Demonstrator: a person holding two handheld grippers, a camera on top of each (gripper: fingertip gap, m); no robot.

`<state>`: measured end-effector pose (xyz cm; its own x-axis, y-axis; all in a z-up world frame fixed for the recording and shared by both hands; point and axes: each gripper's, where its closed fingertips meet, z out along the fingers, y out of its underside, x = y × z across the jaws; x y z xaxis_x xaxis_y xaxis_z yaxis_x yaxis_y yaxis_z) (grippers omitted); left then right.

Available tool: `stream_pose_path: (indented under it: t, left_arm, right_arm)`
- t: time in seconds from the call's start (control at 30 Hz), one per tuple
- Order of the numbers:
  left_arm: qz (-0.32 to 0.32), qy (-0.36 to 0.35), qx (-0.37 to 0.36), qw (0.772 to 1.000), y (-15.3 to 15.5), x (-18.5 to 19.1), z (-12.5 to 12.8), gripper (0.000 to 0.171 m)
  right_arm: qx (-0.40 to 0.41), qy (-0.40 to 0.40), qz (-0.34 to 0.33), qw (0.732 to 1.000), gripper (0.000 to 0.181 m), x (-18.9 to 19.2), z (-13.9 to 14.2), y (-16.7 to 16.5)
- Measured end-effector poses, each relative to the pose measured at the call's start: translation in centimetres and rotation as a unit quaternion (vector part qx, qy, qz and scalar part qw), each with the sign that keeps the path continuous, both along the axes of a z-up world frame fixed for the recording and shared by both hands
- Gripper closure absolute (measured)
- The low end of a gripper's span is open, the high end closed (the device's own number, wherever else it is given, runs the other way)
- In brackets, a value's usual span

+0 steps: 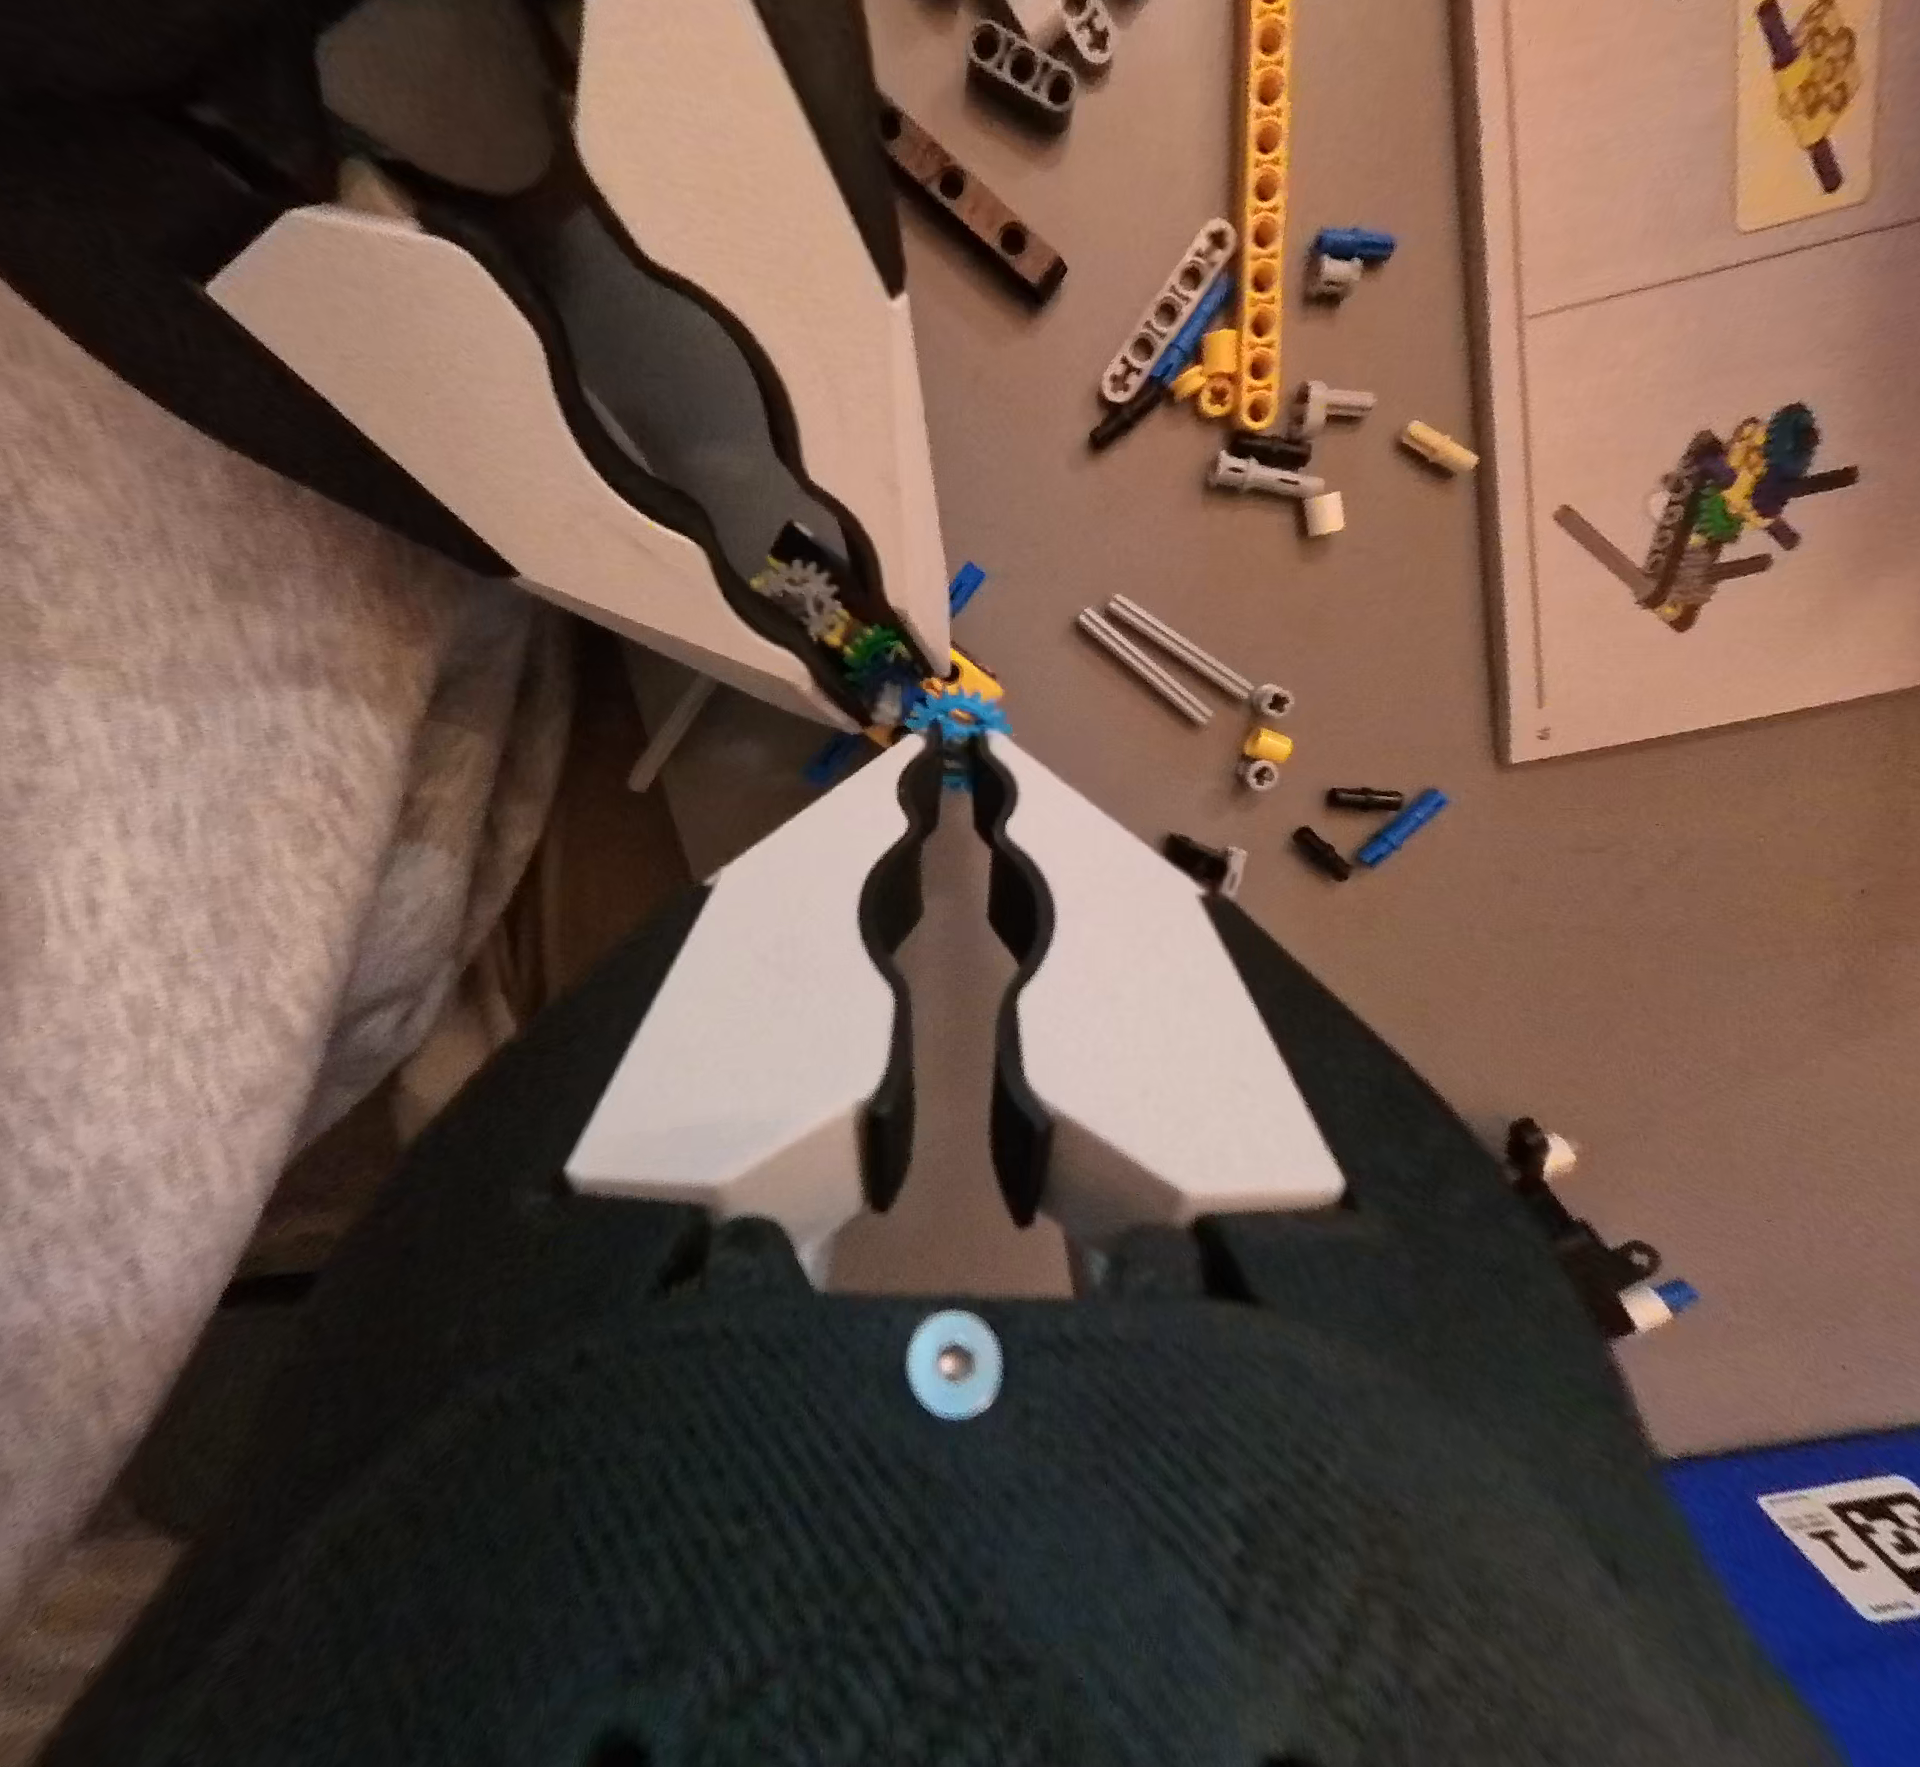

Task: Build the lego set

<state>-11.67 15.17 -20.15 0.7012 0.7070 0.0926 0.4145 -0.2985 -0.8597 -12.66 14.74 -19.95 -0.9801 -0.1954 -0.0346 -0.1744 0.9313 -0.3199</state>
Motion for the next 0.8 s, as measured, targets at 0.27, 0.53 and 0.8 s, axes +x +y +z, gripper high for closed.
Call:
stream_pose_path:
  t: [0.27, 0.53, 0.8]
  left_arm:
    - [-0.006, 0.001, 0.016, 1.0, -0.1, 0.4, 0.4, 0.164]
    - [-0.008, -0.025, 0.044, 0.999, -0.3, 0.4, 0.4, 0.164]
    - [-0.004, -0.034, 0.054, 0.998, -0.5, 0.3, 0.4, 0.164]
  right_arm:
    - [0.005, 0.008, 0.005, 1.0, 0.172, 0.1, -0.1, 0.0]
    - [-0.029, -0.019, -0.037, 0.999, 0.164, -0.5, 0.1, 0.1]
    - [-0.096, -0.036, -0.097, 0.99, 0.157, -1.7, 0.6, 0.0]
